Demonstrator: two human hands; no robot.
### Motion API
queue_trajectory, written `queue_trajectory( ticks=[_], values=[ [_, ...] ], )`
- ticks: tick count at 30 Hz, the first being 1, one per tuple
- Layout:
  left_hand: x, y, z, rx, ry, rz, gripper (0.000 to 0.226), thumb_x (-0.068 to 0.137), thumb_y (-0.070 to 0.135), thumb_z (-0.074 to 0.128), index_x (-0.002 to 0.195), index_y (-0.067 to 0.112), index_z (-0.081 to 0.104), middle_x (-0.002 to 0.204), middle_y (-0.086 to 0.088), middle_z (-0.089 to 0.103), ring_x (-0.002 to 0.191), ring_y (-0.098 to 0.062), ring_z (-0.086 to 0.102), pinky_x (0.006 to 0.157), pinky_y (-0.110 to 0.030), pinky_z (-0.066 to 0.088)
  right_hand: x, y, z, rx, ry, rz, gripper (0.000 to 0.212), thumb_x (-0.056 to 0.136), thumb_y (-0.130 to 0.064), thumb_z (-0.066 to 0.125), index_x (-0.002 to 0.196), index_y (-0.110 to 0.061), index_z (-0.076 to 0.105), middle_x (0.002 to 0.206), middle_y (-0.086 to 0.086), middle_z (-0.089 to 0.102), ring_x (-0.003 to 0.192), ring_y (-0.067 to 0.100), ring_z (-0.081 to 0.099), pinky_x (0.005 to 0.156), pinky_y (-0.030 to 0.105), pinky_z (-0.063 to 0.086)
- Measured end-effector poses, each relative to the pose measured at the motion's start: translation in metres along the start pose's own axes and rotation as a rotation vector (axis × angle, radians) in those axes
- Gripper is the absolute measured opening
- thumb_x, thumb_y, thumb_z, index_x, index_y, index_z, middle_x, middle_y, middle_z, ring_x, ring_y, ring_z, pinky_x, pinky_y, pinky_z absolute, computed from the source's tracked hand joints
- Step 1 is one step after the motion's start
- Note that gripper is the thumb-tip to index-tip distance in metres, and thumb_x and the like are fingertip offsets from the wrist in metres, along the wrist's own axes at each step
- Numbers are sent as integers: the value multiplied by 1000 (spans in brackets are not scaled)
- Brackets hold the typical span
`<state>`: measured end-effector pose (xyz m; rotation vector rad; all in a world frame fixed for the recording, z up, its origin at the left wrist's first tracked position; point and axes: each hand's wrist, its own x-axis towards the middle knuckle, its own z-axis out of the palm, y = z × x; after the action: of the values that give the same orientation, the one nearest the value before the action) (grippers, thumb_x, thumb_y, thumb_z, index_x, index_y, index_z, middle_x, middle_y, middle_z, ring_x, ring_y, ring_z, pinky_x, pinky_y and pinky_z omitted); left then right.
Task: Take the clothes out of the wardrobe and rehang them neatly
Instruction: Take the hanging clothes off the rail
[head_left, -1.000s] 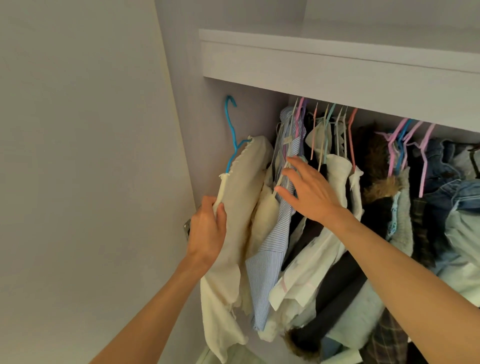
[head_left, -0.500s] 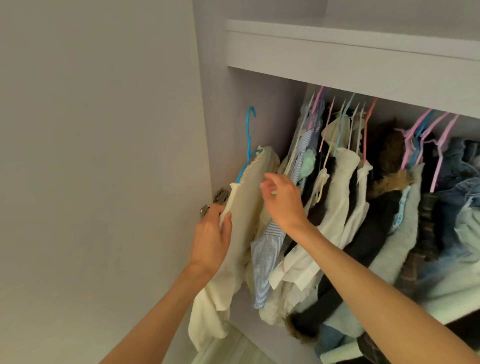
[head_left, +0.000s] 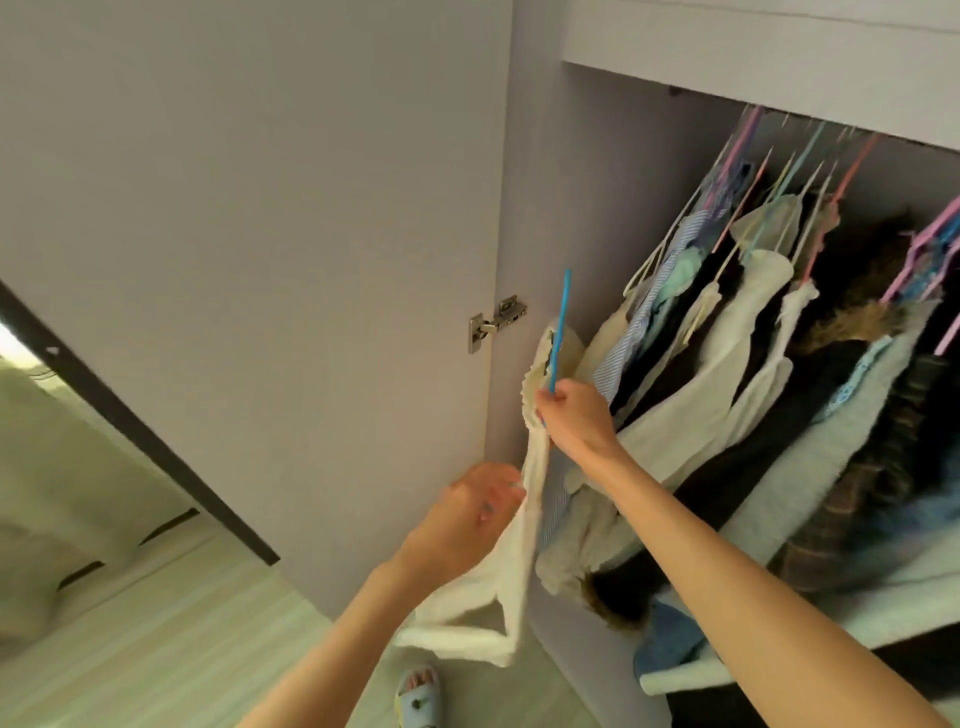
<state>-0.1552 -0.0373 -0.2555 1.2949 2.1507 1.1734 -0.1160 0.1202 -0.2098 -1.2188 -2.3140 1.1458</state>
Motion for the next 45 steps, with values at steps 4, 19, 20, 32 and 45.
queue_trajectory(
  ticks=[4, 19, 20, 32, 45],
  values=[
    [-20, -22, -16, 103, 82, -46, 25, 96, 16, 45, 117, 10, 57, 111, -5, 59, 92, -14, 58, 79, -23, 45, -33, 25, -7, -96, -111, 7, 24, 94, -19, 43, 73, -10, 50, 84, 9, 57, 80, 24, 54, 70, 34, 41],
    [-111, -75, -24, 336, 37, -144, 52, 95, 8, 45, 144, 14, 29, 151, -10, 24, 137, -28, 26, 110, -35, 25, -140, 76, 6, -279, -298, -211, 28, 94, -16, 49, 66, -12, 53, 70, -4, 45, 74, 20, 48, 68, 35, 35],
    [-120, -79, -28, 372, 69, -126, 54, 93, 6, 47, 144, 13, 29, 152, -12, 22, 139, -30, 23, 110, -39, 24, -151, 73, 9, -280, -302, -267, 24, 95, -18, 49, 75, -9, 60, 72, -5, 46, 74, 18, 48, 66, 32, 33],
    [-251, -100, -98, 444, 320, -178, 19, 94, 21, 50, 92, 9, 64, 84, -5, 65, 73, -25, 59, 67, -37, 46, -206, 15, 82, -136, -347, -552, 13, 91, -15, 57, 94, -14, 70, 72, -7, 49, 67, 8, 48, 66, 30, 38],
    [-431, -76, -123, 531, 1033, -618, 13, 86, 32, 44, 77, 26, 51, 64, 11, 50, 62, -7, 40, 59, -27, 31, -244, -82, 211, 29, -837, -936, 18, 88, -21, 61, 103, -14, 69, 91, -9, 60, 87, 2, 57, 76, 13, 45]
  ],
)
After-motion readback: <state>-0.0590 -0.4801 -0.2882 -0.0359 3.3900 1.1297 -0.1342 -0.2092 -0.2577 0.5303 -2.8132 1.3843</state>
